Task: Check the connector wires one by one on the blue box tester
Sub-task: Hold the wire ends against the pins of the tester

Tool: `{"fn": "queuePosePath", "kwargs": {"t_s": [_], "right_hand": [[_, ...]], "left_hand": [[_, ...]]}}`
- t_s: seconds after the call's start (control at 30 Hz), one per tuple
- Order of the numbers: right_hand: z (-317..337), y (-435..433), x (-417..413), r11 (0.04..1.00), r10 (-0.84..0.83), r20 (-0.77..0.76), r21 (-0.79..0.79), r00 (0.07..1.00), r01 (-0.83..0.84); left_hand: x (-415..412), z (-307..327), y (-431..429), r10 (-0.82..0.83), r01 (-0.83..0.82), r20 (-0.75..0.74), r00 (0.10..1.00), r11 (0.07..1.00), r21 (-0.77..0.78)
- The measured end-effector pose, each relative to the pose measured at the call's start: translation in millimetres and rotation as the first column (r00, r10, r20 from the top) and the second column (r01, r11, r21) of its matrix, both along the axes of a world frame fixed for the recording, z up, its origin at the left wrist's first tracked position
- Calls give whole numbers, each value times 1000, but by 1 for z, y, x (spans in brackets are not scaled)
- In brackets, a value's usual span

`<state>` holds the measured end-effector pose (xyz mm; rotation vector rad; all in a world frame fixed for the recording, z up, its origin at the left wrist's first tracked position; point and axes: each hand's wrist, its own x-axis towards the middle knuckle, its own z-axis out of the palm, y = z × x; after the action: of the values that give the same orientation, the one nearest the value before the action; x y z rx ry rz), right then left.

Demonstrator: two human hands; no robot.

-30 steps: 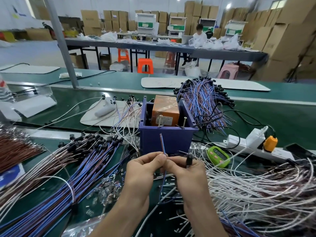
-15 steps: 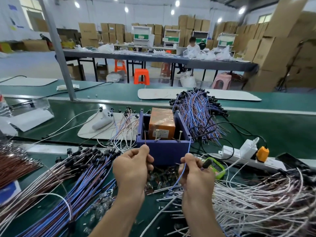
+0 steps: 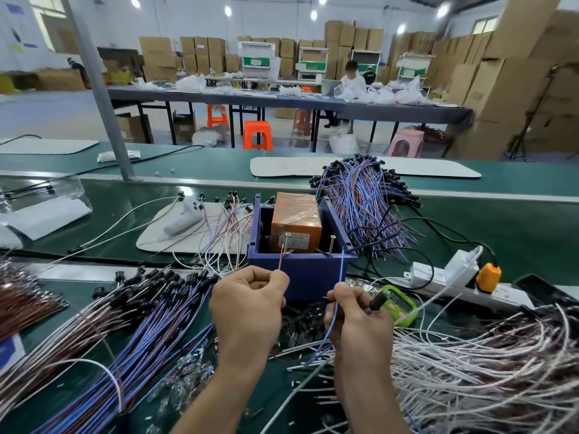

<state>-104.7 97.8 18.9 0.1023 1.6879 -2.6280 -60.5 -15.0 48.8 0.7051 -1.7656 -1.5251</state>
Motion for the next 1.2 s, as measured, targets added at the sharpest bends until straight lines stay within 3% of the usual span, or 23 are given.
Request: {"fn": "queuePosePath", "kwargs": {"t_s": [1.2], "right_hand": [[-1,0,-8,997,-6,-14,83,1000,7]], "left_hand": [[-1,-11,-10,-100,99,1,995,989,-114]]}}
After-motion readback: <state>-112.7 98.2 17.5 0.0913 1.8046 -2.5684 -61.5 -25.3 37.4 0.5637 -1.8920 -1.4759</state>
